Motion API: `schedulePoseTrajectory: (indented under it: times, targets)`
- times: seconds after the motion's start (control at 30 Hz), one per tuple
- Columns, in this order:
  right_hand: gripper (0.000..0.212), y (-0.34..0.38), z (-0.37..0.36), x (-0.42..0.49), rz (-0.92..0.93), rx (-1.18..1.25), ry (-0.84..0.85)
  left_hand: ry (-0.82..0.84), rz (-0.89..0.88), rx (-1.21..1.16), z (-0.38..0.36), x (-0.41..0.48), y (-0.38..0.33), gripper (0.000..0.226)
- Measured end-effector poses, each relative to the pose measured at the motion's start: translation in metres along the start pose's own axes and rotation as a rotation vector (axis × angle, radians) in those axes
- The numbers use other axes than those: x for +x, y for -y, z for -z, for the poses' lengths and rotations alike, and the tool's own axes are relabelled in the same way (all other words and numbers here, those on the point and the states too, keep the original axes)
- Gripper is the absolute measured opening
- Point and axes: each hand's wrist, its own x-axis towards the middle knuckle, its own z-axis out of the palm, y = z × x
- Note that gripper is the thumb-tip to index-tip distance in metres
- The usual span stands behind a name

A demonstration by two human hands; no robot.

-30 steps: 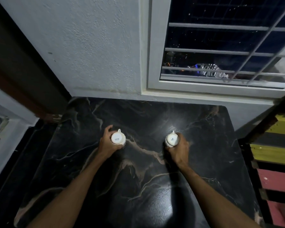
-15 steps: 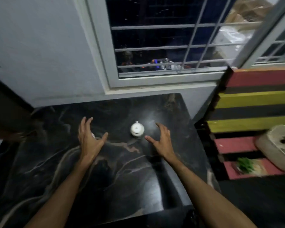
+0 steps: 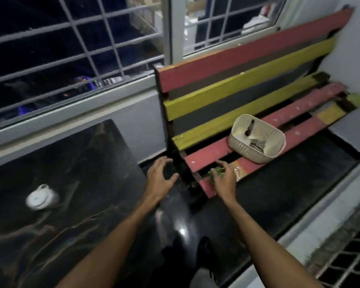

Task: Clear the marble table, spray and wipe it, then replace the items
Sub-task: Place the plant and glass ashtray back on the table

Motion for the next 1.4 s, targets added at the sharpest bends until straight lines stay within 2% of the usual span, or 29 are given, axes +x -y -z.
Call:
schedulePoseTrajectory:
  times: [0.07,0.2,0.33,0.47,0.6,0.67,0.8,0.93,1.07,1.13,1.4]
  targets:
    - [0.027,-0.049,0.021,0.037,-0.132,-0.013,-0.013,0.116,0.048,-0.003,-0.058,0.024,-0.009,0.058]
    - [0.033,-0.144,0.034,0.105,-0.305,-0.081,0.084,0.295,0.181,-0.086,-0.164,0.06,0.002,0.078]
    - [0.04,-0.221,0.014,0.161,-0.382,-0.198,0.208,0.362,0.27,-0.149,-0.265,0.079,0.068,0.109]
    - [0.054,-0.27,-0.016,0.19,-0.337,-0.305,0.298,0.281,0.288,-0.217,-0.328,0.088,0.085,0.118]
    - [0.047,-0.285,-0.029,0.2,-0.25,-0.387,0.281,0.157,0.262,-0.227,-0.355,0.091,0.09,0.091]
    - [0.04,-0.287,-0.032,0.204,-0.229,-0.393,0.242,0.098,0.275,-0.205,-0.363,0.094,0.092,0.087]
    - [0.03,-0.289,-0.032,0.208,-0.218,-0.374,0.178,0.016,0.244,-0.135,-0.37,0.101,0.096,0.062]
    - [0.029,-0.28,-0.029,0.201,-0.23,-0.344,0.15,-0.015,0.265,-0.237,-0.354,0.098,0.092,0.056]
    - [0.035,-0.244,-0.021,0.178,-0.224,-0.306,0.15,-0.094,0.322,-0.381,-0.305,0.086,0.077,0.049]
    - [0.036,-0.212,-0.018,0.16,-0.204,-0.285,0.153,-0.154,0.308,-0.402,-0.26,0.077,0.066,0.043]
    - [0.025,-0.037,-0.042,0.051,-0.003,-0.185,0.182,-0.306,0.256,-0.601,-0.04,0.002,0.039,0.052]
